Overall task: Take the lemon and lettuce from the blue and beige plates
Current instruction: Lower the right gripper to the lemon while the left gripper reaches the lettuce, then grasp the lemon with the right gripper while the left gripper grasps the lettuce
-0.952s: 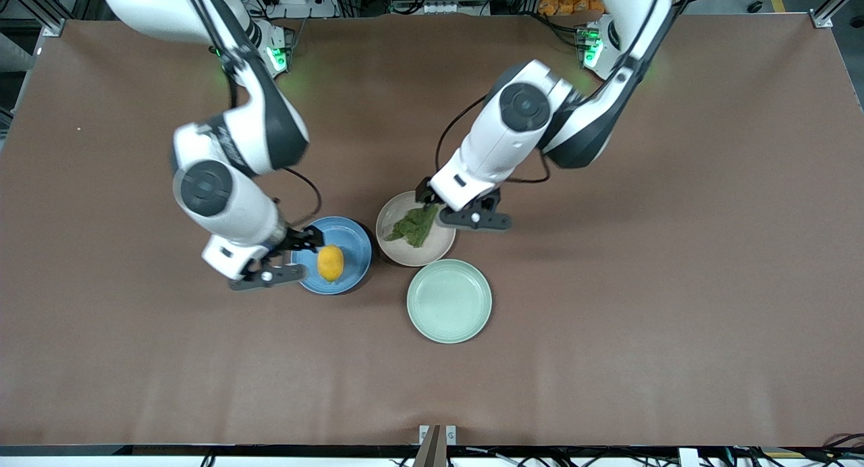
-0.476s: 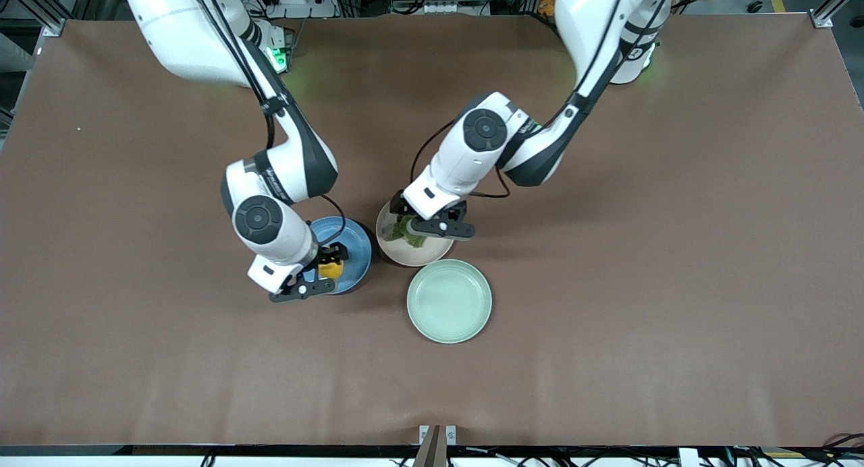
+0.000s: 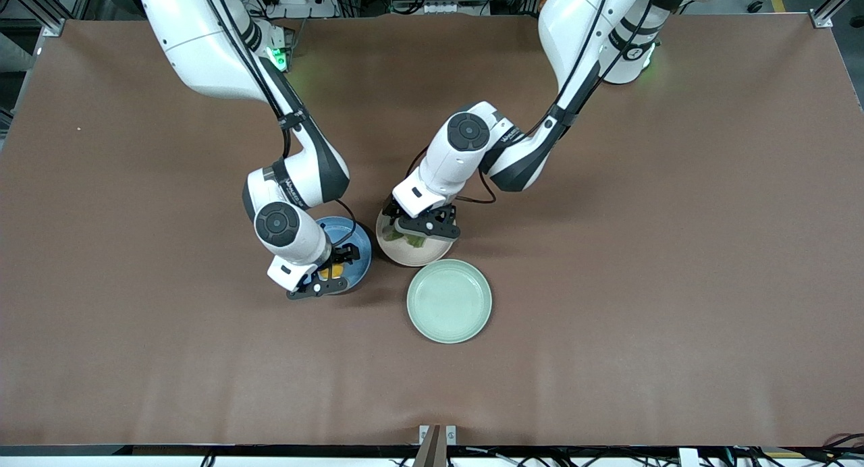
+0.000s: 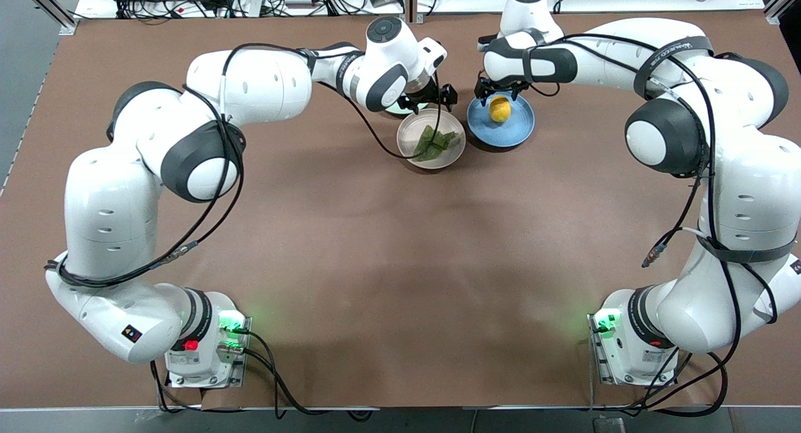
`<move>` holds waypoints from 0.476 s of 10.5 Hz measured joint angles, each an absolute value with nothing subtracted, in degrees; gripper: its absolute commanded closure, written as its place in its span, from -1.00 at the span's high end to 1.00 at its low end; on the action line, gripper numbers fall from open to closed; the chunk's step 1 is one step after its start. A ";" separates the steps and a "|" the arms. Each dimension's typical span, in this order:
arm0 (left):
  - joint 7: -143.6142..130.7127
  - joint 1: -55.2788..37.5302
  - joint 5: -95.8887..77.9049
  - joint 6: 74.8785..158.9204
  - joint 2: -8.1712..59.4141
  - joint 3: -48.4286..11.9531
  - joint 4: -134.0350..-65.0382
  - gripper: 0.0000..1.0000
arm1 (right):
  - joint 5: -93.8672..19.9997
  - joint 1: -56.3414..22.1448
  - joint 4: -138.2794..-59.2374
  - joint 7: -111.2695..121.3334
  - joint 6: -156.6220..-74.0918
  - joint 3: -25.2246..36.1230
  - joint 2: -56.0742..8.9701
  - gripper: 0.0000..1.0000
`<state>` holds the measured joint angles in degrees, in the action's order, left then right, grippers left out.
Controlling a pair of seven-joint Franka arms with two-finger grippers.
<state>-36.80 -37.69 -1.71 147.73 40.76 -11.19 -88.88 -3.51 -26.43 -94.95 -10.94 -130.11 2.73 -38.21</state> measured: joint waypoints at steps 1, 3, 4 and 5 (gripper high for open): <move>-36.72 -37.99 0.52 147.73 41.15 -11.27 -88.88 1.00 | -3.56 -26.37 -95.62 -10.95 -130.49 2.80 -38.21 1.00; -36.67 -38.46 4.69 147.89 42.39 -11.87 -88.89 1.00 | -3.81 -26.35 -95.92 -10.96 -130.57 2.85 -38.21 1.00; -36.36 -38.71 7.23 148.51 43.36 -12.43 -88.89 1.00 | -3.94 -26.35 -95.99 -10.96 -130.57 2.86 -38.21 0.49; -36.28 -39.15 10.46 149.26 44.46 -12.71 -88.89 1.00 | -4.04 -26.34 -96.10 -10.96 -130.57 2.88 -38.21 0.25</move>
